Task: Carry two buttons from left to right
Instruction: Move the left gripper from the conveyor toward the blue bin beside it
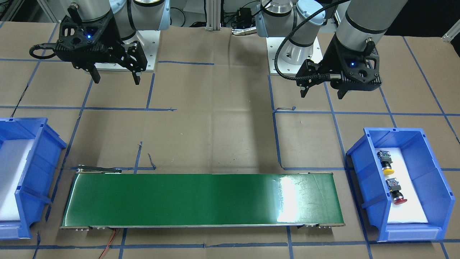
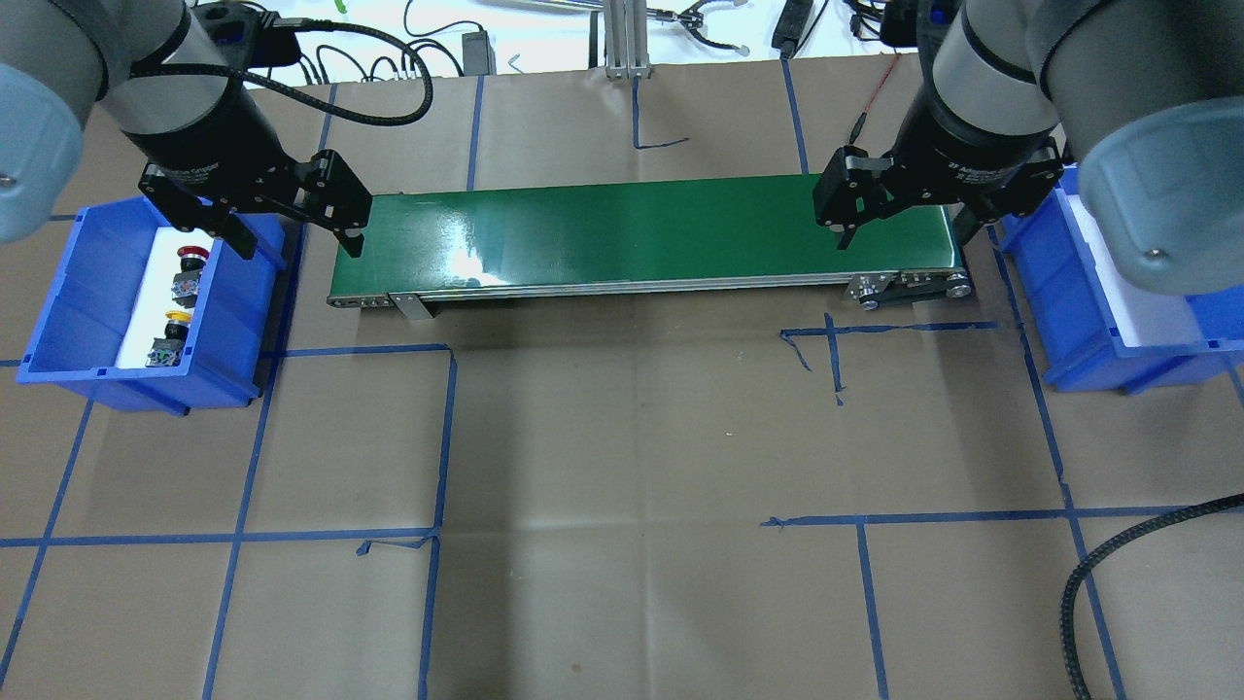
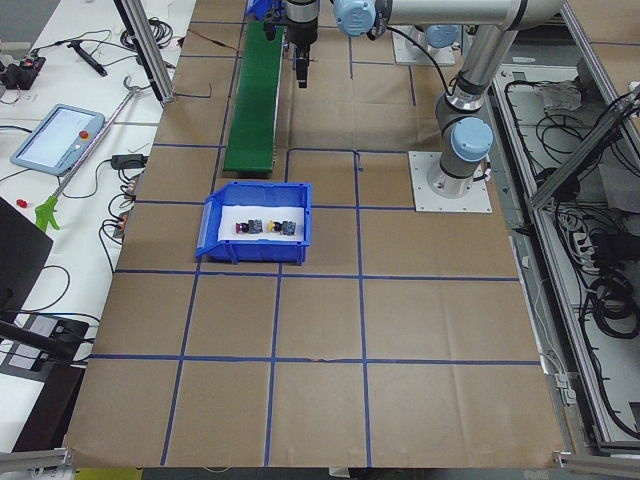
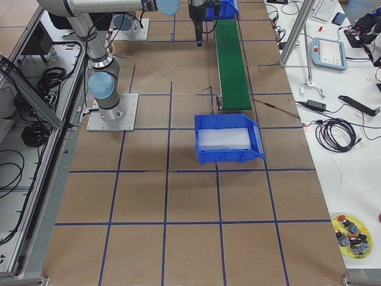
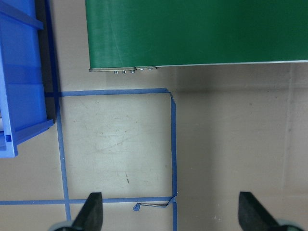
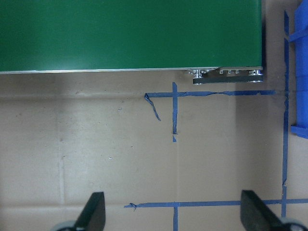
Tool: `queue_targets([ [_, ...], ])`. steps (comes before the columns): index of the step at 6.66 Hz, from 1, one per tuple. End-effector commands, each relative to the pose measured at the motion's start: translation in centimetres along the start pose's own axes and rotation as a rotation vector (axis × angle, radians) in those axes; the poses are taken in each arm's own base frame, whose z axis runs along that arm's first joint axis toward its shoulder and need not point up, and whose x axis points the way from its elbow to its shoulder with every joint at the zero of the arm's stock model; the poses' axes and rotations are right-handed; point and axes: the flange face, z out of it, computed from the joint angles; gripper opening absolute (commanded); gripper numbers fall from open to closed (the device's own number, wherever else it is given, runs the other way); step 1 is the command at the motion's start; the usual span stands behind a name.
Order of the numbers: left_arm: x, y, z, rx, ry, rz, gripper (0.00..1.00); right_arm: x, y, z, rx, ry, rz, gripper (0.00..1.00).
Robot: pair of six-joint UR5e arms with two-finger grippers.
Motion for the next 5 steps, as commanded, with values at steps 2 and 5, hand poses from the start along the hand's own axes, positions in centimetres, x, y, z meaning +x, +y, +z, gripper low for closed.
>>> queue_targets([
  [2, -5.1, -0.4, -0.5, 0.015, -0.011, 0.014, 1.00, 0.0, 0.0, 0.1, -0.003, 0.000, 0.001, 1.00],
  [5, -20.3, 0.5, 0.4, -0.006, 0.002, -0.011, 1.00, 0.0, 0.1, 0.2, -0.006, 0.000, 0.000, 1.00],
])
